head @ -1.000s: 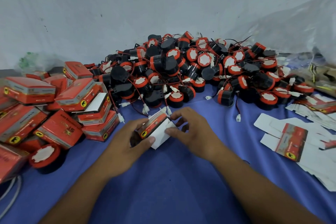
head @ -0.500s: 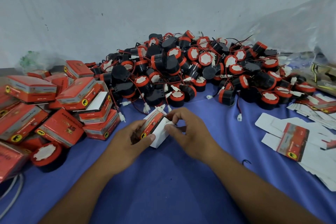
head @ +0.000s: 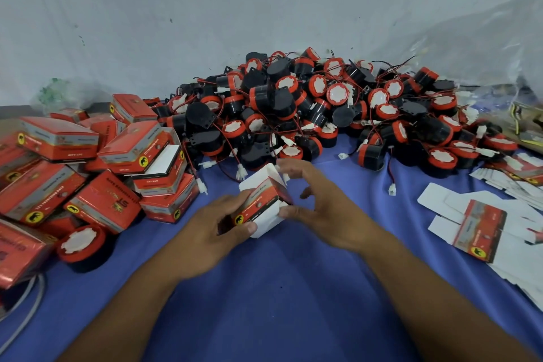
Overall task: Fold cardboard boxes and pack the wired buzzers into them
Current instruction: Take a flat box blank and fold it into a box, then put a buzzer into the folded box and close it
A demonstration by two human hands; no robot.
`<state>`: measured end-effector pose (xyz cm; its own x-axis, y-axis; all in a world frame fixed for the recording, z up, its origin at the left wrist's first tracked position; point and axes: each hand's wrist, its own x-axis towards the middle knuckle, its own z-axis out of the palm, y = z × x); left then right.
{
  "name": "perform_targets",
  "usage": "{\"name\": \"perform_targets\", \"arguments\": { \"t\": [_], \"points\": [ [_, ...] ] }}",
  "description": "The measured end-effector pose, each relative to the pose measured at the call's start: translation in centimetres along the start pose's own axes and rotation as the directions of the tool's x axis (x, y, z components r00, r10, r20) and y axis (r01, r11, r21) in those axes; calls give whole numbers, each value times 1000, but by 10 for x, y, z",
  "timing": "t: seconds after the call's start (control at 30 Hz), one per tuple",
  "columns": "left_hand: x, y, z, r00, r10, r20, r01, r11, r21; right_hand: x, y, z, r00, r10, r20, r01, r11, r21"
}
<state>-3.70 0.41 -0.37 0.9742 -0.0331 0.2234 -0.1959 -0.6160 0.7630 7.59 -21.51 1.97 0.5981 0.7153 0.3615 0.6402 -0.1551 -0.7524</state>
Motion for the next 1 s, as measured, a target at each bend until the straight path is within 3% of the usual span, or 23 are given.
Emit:
{"name": "perform_targets", "arguments": {
  "t": [0.1, 0.17, 0.27, 0.43, 0.63, 0.8, 1.0],
  "points": [
    [0, 2, 2, 999, 52, -1, -52, 992, 111, -1, -1, -10, 972, -111, 207, 169, 942, -290],
    [1, 1, 5, 986, 158, -51, -130, 925, 356, -1, -1, -11, 957, -124, 264, 242, 843, -481],
    [2, 0, 6, 964, 242, -107, -159, 853, 497, -1, 0, -11, 960, -232, 158, 279, 735, -617],
    [6, 1, 5, 948, 288, -135, -150, 779, 608, 4, 10, -7, 971, -225, 81, 212, 651, -729],
    [7, 9, 13, 936, 189, -296, -11, 859, 511, 15, 7, 12, 999, 22, 31, 5, 723, -690],
    [6, 11, 25, 908, 84, -410, 90, 918, 386, 14, 6, 31, 994, 101, 33, -58, 772, -633],
    [5, 6, 18, 955, 15, -296, 36, 985, 169, 4, 3, 16, 997, 74, -22, -77, 905, -419]
  ]
}}
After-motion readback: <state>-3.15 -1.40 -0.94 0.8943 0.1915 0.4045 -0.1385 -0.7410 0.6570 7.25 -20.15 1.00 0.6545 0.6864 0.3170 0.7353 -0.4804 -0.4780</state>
